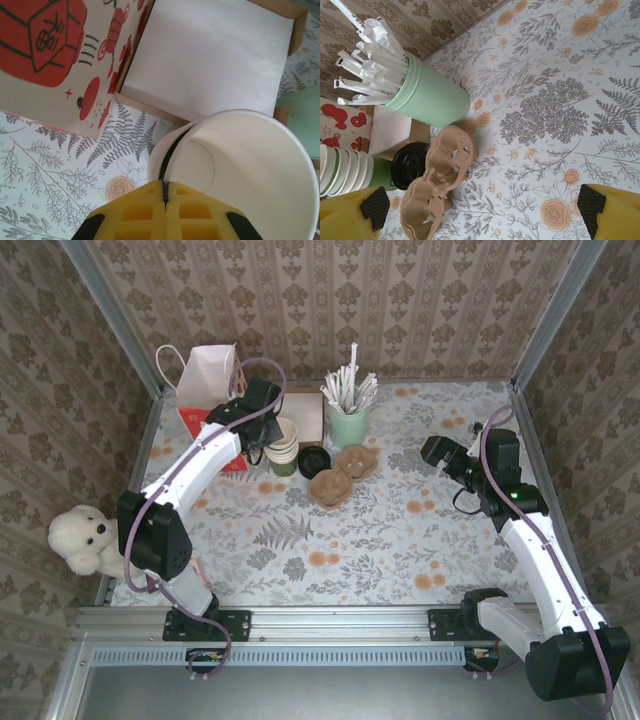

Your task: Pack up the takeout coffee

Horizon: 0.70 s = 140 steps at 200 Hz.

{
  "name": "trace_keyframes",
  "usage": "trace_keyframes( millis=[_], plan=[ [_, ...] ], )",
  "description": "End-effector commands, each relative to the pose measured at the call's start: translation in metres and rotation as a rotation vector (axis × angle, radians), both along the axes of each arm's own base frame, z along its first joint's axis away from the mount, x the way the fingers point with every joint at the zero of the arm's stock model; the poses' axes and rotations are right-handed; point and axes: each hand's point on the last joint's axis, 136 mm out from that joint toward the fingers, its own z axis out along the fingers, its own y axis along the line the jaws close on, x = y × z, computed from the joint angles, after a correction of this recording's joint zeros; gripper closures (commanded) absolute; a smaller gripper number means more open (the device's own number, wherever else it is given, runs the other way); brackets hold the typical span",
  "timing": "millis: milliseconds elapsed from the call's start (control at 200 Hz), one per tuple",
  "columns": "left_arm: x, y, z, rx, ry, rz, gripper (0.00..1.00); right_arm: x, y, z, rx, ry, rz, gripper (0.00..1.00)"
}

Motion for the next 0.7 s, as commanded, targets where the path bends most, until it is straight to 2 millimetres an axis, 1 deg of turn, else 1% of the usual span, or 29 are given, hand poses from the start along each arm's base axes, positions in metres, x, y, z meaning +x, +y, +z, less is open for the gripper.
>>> trace_keyframes(
  millis=[0,110,160,220,230,240,325,530,635,695],
  plan=[
    [0.001,0.000,0.024,-0.007,-0.044,-0.032,1.00,-0.001,-0.001,0.010,-0.018,-0.015,-0.002,0.00],
    [0.000,0.003,0.033,-0.029,-0.075,-0.028,1.00,0.000,0.000,0.011,-0.017,-0.018,0.000,0.00],
    [0.001,0.004,0.033,-0.045,-0.083,-0.026,1.00,0.000,0.001,0.012,-0.017,-0.019,0.001,0.00],
    [0.000,0.001,0.033,-0.077,-0.094,-0.033,1.00,0.001,0.001,0.013,-0.017,-0.022,0.002,0.00],
    [0.002,0.009,0.034,-0.082,-0.097,-0.011,1.00,0.001,0.001,0.014,-0.017,-0.022,0.003,0.00],
    [0.003,0.012,0.034,-0.087,-0.098,-0.005,1.00,0.001,0.001,0.013,-0.017,-0.022,0.003,0.00],
    [0.004,0.016,0.035,-0.117,-0.111,0.006,1.00,0.001,0.001,0.015,-0.018,-0.024,0.004,0.00],
    [0.006,0.017,0.051,-0.163,-0.177,-0.016,1.00,0.001,0.002,0.014,-0.022,-0.019,0.002,0.00],
    [0.007,0.017,0.063,-0.169,-0.207,-0.030,1.00,0.001,0.003,0.015,-0.020,-0.021,0.002,0.00],
    [0.008,0.017,0.073,-0.165,-0.229,-0.037,1.00,0.001,0.003,0.015,-0.020,-0.022,0.004,0.00]
  ],
)
